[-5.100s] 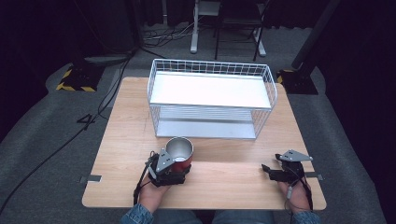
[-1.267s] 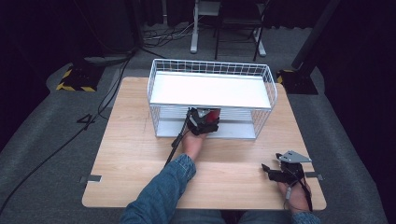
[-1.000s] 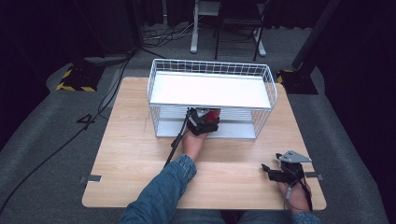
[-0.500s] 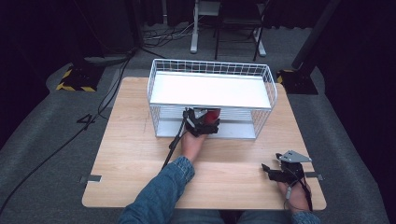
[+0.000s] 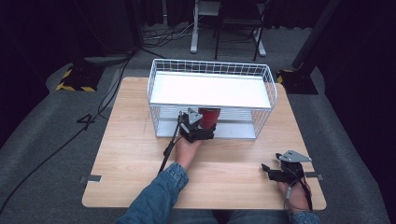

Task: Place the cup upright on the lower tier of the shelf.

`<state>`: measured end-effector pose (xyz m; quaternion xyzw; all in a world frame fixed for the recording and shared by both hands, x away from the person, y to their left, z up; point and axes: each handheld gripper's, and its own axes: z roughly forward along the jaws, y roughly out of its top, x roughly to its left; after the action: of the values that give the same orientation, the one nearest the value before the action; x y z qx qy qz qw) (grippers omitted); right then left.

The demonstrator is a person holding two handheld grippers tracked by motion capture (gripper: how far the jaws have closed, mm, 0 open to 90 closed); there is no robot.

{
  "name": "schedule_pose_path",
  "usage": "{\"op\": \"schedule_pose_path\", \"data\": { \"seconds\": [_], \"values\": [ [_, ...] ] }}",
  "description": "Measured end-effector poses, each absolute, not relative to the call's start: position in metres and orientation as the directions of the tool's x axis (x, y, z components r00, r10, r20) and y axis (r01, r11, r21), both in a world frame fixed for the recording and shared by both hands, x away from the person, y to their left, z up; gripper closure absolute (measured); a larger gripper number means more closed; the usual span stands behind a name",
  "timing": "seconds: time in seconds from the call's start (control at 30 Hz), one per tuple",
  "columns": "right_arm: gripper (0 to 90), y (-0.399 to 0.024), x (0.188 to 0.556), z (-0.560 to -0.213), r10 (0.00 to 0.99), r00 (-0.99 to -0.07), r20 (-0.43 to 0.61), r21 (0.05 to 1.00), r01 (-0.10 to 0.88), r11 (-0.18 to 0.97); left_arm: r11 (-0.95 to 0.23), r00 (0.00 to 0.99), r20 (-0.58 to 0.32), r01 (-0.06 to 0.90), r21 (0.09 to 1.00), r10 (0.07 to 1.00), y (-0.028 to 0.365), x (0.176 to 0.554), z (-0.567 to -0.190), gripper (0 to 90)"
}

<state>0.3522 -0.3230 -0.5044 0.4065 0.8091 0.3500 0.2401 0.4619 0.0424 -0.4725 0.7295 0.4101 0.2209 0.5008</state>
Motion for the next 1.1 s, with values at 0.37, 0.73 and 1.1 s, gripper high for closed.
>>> {"op": "schedule_pose_path", "data": {
  "seconds": [0.37, 0.73, 1.1],
  "values": [
    [22.8, -0.322, 0.353, -0.504, 0.822, -0.561, -0.103, 0.762, 0.486, 0.427, -0.162, 0.592, -0.1, 0.374, 0.913, 0.8, 0.068, 0.432, -0.462, 0.0],
    [22.8, -0.322, 0.353, -0.504, 0.822, -0.561, -0.102, 0.762, 0.487, 0.427, -0.173, 0.609, -0.109, 0.385, 0.907, 0.786, 0.088, 0.407, -0.456, 0.0],
    [22.7, -0.322, 0.354, -0.504, 0.821, -0.562, -0.099, 0.762, 0.488, 0.426, -0.201, 0.627, -0.108, 0.402, 0.893, 0.772, 0.124, 0.375, -0.446, 0.0]
  ]
}}
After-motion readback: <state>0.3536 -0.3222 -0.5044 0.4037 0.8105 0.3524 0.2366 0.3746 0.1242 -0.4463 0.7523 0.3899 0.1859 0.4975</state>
